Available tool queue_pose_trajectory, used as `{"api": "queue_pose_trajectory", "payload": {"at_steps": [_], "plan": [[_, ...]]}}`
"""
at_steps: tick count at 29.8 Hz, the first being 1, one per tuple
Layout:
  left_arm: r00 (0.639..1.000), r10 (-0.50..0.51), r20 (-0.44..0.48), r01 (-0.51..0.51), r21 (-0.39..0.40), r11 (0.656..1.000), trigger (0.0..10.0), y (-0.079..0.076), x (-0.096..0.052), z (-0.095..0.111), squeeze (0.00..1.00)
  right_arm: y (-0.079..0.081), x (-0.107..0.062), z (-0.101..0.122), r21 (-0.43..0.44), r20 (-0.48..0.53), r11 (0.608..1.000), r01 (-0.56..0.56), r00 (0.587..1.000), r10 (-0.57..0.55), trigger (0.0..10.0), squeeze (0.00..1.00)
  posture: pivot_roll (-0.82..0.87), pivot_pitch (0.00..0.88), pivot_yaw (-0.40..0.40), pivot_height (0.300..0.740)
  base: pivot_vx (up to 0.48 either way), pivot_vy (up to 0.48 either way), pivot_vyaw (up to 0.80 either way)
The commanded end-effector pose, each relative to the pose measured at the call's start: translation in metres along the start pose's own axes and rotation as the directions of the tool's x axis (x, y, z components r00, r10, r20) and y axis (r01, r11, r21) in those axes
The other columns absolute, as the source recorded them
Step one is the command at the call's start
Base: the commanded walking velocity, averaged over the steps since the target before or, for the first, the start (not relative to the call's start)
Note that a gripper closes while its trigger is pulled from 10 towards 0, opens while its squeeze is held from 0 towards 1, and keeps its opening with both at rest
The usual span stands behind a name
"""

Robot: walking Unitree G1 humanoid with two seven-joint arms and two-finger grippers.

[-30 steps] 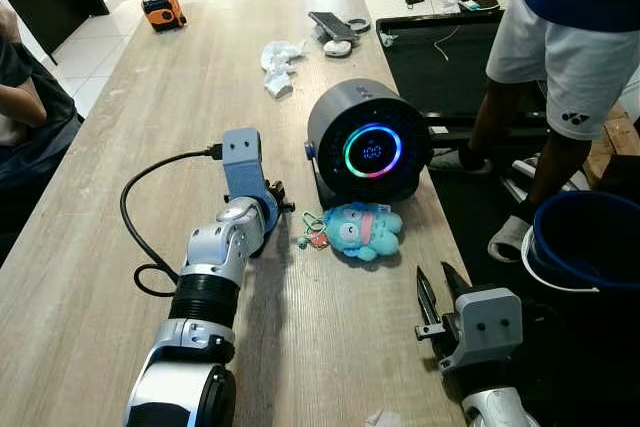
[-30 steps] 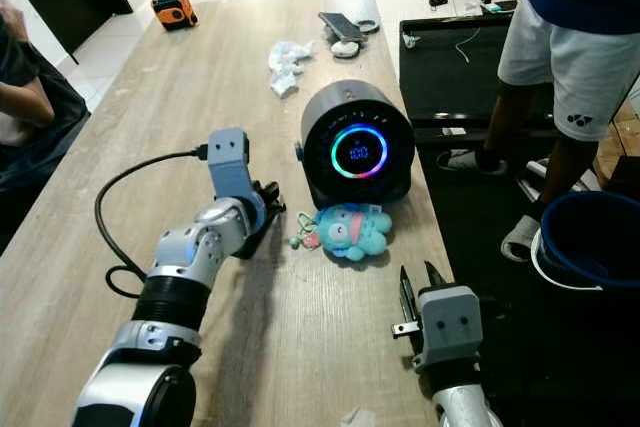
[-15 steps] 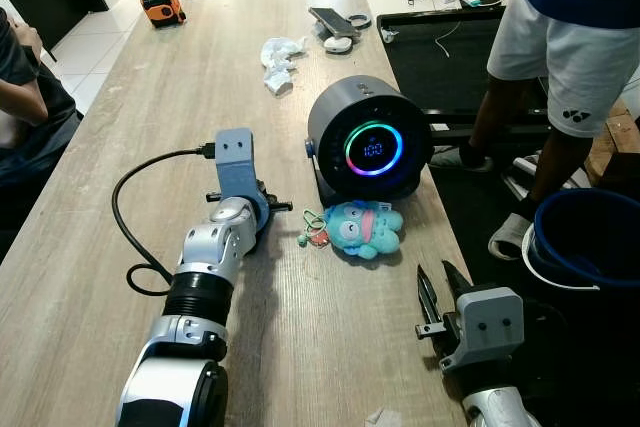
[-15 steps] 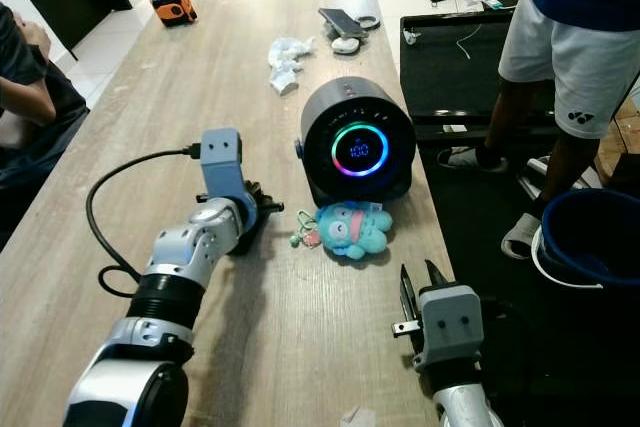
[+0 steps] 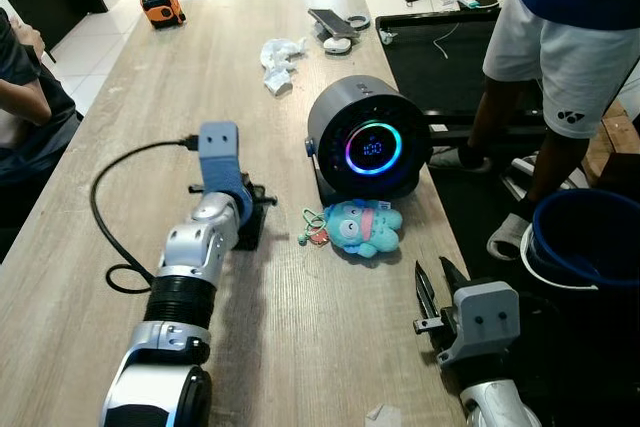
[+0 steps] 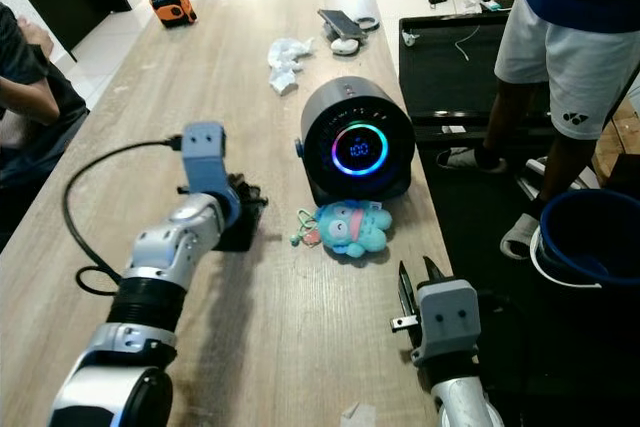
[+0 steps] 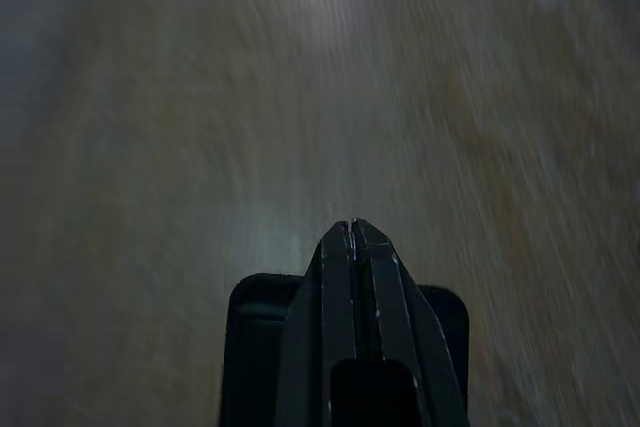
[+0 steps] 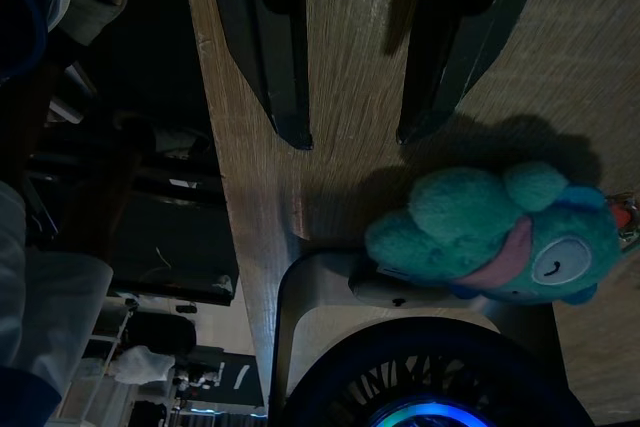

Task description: Hang keys on a hook

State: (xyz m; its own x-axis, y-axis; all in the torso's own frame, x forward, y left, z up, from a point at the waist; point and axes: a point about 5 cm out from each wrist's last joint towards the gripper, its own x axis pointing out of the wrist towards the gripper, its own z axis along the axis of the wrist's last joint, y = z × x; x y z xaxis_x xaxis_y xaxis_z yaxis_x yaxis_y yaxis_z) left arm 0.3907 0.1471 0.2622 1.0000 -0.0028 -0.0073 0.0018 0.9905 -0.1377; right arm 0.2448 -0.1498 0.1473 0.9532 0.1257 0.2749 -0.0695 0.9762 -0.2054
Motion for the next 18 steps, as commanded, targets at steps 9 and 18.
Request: {"api": "queue_pose_trajectory", "payload": {"at_steps": [9, 18], "plan": [[0.964, 0.186, 0.189, -0.187, -0.009, 0.982, 10.0, 0.059, -0.019, 0.060, 0.00, 0.003, 0.002, -0.029, 0.019, -0.135, 1.000, -0.022, 0.990, 0.025, 10.0, 0.00, 0.04, 0.266, 0.155, 0.740, 0.000, 0.000, 0.00], [0.947, 0.277, 0.163, -0.290, 0.067, 0.955, 10.0, 0.088, -0.033, 0.056, 0.00, 0.004, 0.007, -0.030, 0.022, -0.124, 0.999, -0.029, 0.992, 0.032, 10.0, 0.00, 0.05, 0.229, 0.147, 0.740, 0.000, 0.000, 0.00]]}}
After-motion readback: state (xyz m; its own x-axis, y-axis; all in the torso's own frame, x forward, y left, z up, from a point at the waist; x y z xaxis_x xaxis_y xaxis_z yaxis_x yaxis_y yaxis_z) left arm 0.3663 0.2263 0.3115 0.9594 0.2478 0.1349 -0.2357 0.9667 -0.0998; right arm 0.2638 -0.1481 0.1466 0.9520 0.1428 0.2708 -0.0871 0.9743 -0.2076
